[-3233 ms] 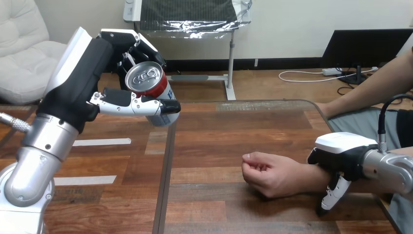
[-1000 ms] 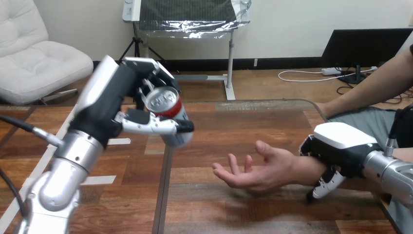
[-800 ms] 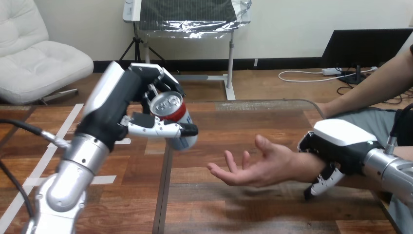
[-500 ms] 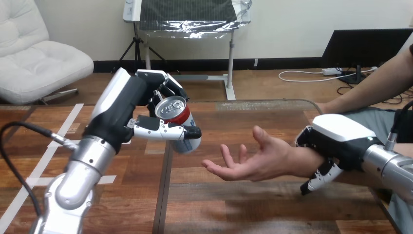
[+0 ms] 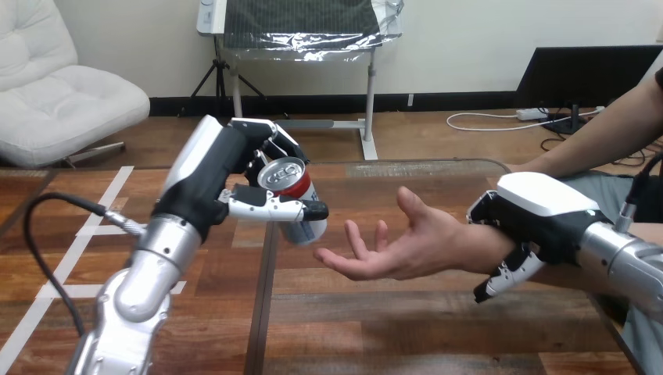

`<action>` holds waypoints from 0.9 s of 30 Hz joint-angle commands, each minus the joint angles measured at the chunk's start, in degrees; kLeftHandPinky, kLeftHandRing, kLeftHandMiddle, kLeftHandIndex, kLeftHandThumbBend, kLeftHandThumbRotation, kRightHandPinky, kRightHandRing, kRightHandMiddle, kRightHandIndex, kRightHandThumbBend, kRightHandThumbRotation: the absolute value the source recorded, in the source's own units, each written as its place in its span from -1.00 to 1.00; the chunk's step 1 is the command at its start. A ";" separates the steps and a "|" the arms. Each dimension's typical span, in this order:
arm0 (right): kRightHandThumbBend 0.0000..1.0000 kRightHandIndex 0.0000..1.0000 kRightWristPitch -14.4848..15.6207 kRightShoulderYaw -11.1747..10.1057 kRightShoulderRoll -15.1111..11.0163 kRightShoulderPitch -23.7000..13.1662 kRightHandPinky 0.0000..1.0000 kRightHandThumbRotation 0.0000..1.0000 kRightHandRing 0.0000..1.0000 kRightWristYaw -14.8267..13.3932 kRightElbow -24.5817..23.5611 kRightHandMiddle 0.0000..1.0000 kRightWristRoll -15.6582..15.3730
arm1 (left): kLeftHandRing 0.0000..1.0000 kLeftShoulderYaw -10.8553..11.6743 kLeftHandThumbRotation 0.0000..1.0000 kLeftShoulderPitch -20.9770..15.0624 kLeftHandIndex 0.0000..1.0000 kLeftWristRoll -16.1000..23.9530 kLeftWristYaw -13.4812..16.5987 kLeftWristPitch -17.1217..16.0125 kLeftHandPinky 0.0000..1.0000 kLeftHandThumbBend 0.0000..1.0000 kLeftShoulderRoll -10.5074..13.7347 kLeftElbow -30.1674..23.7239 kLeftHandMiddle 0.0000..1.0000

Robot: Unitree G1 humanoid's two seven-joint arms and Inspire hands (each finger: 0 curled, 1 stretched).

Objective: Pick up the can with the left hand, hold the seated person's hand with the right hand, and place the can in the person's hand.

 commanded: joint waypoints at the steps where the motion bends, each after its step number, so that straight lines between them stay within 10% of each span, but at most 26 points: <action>1: 0.58 -0.23 2.02 -2.60 1.89 -0.27 -0.46 -0.95 -0.37 0.51 -2.39 -0.26 2.45 | -0.37 -0.85 -1.00 -6.73 -0.16 -0.05 1.86 -2.80 -0.45 0.42 -1.87 4.11 -0.22; 27: 0.57 -0.16 8.13 -2.52 3.60 0.83 -0.39 -0.85 -0.31 4.64 -10.67 -0.20 4.58 | -0.30 -3.13 -1.00 -18.78 -0.14 1.65 7.08 -9.52 -0.36 0.39 -7.45 28.39 -0.19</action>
